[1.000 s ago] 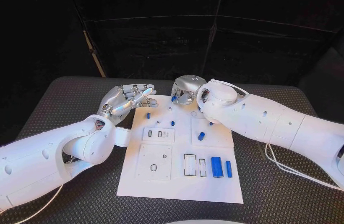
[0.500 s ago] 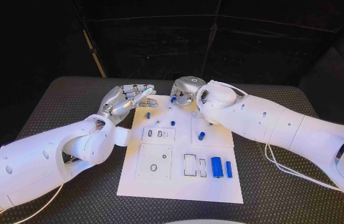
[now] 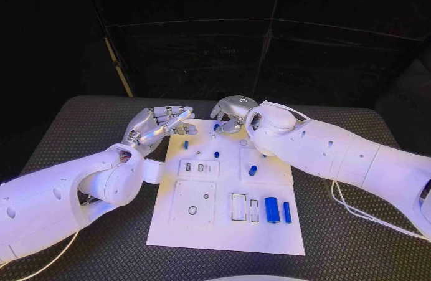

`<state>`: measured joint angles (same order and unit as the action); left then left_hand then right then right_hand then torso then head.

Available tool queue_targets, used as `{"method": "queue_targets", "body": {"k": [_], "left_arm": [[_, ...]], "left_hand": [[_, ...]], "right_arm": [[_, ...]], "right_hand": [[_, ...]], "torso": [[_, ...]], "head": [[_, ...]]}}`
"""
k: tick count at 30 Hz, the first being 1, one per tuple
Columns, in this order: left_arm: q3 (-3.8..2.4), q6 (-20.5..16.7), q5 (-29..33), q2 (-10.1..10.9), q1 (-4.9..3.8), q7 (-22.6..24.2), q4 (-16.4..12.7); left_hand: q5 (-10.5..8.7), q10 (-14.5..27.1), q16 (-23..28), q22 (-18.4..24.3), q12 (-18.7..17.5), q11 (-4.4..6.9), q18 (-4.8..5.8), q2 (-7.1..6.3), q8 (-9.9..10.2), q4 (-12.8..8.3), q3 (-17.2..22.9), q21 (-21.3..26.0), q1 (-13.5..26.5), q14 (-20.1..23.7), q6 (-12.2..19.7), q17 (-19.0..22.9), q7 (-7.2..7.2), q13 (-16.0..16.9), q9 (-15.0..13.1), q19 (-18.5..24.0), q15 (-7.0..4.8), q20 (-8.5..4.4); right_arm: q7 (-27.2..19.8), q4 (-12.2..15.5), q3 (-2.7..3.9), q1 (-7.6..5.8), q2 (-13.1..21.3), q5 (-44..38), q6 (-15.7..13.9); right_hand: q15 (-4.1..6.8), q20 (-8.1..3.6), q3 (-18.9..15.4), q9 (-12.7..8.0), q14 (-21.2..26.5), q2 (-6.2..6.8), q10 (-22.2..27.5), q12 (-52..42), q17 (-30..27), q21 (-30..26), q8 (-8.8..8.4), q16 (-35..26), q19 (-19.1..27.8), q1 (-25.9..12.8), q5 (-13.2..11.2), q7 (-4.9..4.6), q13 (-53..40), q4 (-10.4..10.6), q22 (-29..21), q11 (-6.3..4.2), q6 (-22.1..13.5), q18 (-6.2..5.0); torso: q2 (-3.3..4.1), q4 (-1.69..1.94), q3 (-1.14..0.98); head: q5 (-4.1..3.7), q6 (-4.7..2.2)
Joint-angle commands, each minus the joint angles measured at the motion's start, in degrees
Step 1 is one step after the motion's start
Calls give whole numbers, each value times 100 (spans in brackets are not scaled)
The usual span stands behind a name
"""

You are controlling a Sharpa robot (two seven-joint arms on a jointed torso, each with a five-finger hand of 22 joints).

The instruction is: Assemble the parts on the task board

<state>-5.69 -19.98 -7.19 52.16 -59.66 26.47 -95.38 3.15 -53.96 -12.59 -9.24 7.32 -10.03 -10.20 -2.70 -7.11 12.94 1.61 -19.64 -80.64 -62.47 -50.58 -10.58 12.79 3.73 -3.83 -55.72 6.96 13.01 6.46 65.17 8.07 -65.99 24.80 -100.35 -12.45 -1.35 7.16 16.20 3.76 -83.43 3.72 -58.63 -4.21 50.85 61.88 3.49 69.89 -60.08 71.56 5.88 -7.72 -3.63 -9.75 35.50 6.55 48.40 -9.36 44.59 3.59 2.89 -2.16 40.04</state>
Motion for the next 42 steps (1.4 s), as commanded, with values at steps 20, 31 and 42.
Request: {"method": "queue_targets", "body": {"k": [20, 31, 42], "left_arm": [[-5, 136, -25, 41, -7, -7, 84], [-5, 152, -25, 11, -5, -15, 128], [-4, 160, -25, -6, -3, -15, 160]], "left_hand": [[-36, -26, 27, 2, -28, -16, -19, 62, 23, -44, -6, -25, 14, -7, -24, -11, 9, -10, 7, -46, 4, -6], [-36, -28, 31, 3, -30, -14, -18, 65, 24, -47, -9, -23, 14, -7, -28, -14, 3, -9, 6, -47, 4, -6], [-36, -30, 34, 4, -32, -13, -18, 67, 26, -50, -11, -22, 13, -7, -31, -16, 0, -9, 6, -47, 3, -7]], "right_arm": [[790, 1572, -3, 0, 2139, 2125, -110], [951, 1432, -5, 45, 2054, 2126, 130], [992, 1339, -6, 128, 1893, 1807, 179]], "right_hand": [[262, -236, -2190, 45, -452, 491, -1944, -5151, 2626, 1295, 464, 1515, -1321, 449, 1079, -57, -4536, 2151, 2161, -373, 333, 318], [159, -129, -2460, 41, -527, 459, -2124, -7023, 3216, 1513, 749, 1774, -1430, 925, 1183, -137, -6658, 2635, 2513, -248, 92, 367], [129, -98, -2438, 41, -563, 327, -2409, -7626, 3434, 1631, 902, 1857, -1517, 1170, 1192, -159, -7378, 2557, 2724, -222, 27, 403]], "torso": [[-55, -112, -30], [-39, -77, -26], [-50, -75, -14]], "head": [[-131, -92], [-204, -75], [-204, -46]]}}
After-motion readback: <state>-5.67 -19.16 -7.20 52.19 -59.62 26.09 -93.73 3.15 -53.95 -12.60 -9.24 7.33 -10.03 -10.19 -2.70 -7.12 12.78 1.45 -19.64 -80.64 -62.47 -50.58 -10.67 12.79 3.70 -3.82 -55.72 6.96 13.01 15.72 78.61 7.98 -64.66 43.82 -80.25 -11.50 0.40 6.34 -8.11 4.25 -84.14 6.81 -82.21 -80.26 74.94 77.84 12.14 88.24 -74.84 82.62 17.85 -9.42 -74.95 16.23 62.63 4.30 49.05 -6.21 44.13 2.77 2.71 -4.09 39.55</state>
